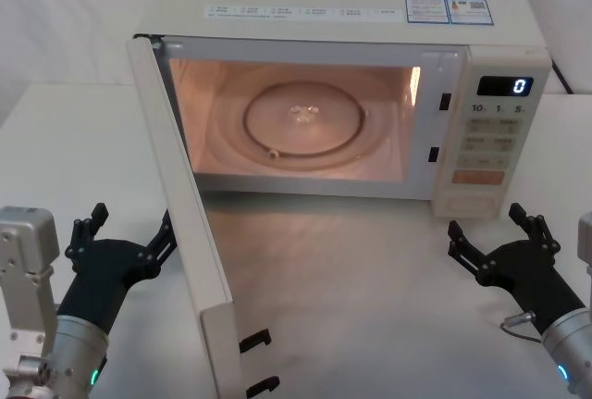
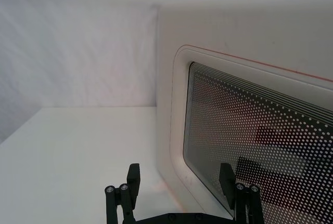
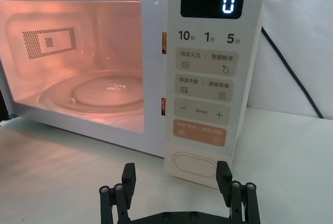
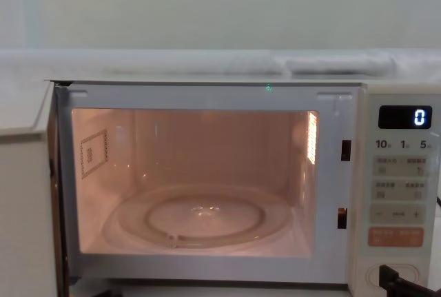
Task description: Press the button to open the microwave door with one hand; close the microwave door with the other hand.
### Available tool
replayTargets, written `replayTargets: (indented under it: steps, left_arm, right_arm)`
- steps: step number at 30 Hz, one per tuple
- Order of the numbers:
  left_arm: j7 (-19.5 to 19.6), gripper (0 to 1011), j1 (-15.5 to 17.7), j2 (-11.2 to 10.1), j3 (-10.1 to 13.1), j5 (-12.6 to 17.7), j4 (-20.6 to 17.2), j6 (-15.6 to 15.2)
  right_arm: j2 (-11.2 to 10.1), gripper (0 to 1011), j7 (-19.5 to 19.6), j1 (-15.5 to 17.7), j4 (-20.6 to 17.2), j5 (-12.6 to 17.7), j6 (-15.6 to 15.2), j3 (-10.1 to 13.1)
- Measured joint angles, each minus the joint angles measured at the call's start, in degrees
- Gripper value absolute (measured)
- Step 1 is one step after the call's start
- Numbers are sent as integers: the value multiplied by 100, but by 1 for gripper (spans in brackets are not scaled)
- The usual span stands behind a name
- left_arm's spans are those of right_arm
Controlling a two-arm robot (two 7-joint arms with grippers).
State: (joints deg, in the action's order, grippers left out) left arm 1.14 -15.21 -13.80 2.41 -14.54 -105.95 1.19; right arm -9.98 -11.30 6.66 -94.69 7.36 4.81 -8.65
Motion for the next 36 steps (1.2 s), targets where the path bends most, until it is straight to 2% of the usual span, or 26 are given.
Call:
replayTargets:
  steps: [20,23,30,36]
  left_arm:
    - [0,1001,0,0,0,0,0,0]
    - [0,961,0,0,0,0,0,0]
    - [0,792,0,0,0,0,0,0]
    - [0,594,0,0,0,0,0,0]
  right_arm:
    - [0,1002,0,0,0,0,0,0]
    - [0,1002,0,0,0,0,0,0]
    - [0,1002,0,0,0,0,0,0]
    - [0,1002,0,0,0,0,0,0]
